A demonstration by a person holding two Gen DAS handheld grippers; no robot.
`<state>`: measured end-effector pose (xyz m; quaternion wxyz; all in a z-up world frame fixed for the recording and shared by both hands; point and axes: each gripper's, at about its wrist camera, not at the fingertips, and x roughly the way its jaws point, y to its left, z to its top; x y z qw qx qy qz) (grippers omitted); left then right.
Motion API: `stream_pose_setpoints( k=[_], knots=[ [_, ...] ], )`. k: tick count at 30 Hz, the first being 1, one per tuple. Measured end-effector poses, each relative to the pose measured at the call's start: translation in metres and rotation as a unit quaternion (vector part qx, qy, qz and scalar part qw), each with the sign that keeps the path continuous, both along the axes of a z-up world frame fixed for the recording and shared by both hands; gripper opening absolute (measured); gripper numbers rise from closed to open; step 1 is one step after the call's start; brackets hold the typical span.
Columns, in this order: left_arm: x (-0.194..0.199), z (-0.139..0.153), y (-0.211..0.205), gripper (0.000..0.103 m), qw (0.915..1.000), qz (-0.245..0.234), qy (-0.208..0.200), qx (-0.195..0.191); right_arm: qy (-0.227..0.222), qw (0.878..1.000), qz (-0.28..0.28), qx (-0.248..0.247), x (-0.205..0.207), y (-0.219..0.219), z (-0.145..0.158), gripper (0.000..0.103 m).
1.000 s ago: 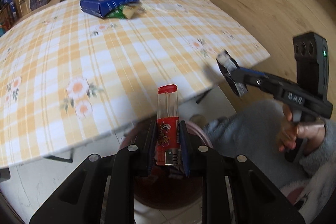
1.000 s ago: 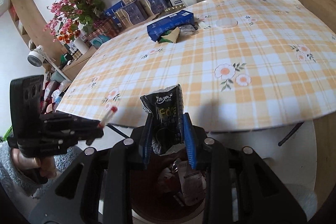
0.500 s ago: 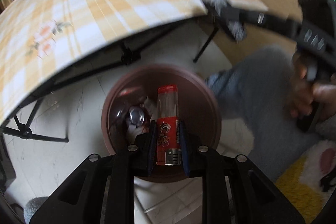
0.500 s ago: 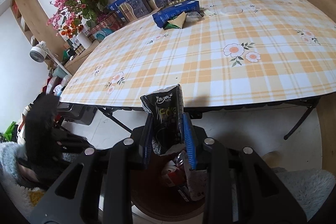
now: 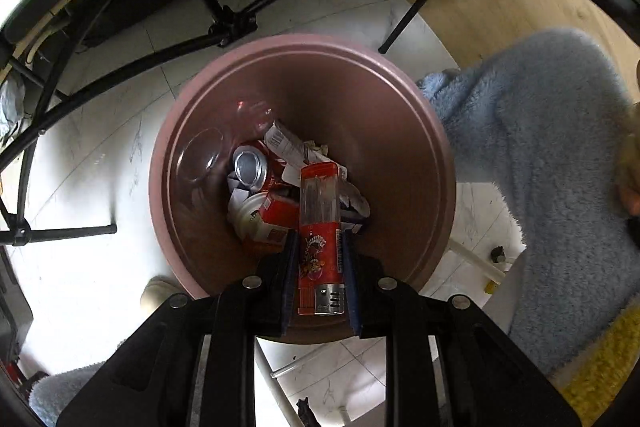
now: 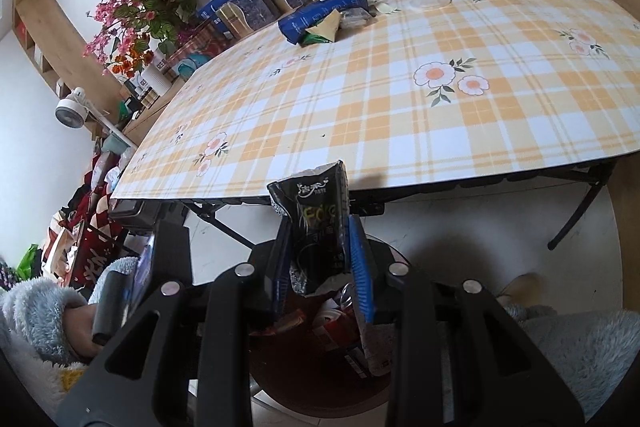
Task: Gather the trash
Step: 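Drop the lighter into the bin with the left tool while the right tool carries the black packet, then open the right tool over the bin to drop the black packet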
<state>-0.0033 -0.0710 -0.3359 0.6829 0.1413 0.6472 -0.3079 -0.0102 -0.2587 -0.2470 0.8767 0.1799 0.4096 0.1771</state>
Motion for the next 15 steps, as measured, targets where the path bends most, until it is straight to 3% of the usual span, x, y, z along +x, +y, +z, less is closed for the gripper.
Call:
stream_pose_setpoints(
  k=[1,3,8,12,15],
  knots=[
    [-0.001,0.001,0.001,0.025,1.0,-0.002,-0.007,0.002,0.001,1.0,0.003,-0.002,0.0,0.001,0.0,0.031],
    [-0.002,0.008,0.001,0.051,0.9997,0.004,-0.024,-0.004,0.008,1.0,0.015,-0.009,0.002,0.006,-0.004,0.031],
    [0.008,0.036,0.022,0.058,0.9945,0.062,-0.076,-0.037,0.024,0.998,0.039,-0.039,0.005,0.021,-0.012,0.031],
    [0.009,0.065,0.06,0.067,0.9776,0.154,-0.116,-0.085,0.033,0.995,0.066,-0.062,0.004,0.036,-0.016,0.031],
    [0.006,0.085,0.077,0.072,0.9635,0.19,-0.159,-0.102,0.044,0.99,0.09,-0.096,0.005,0.051,-0.02,0.031]
  ],
)
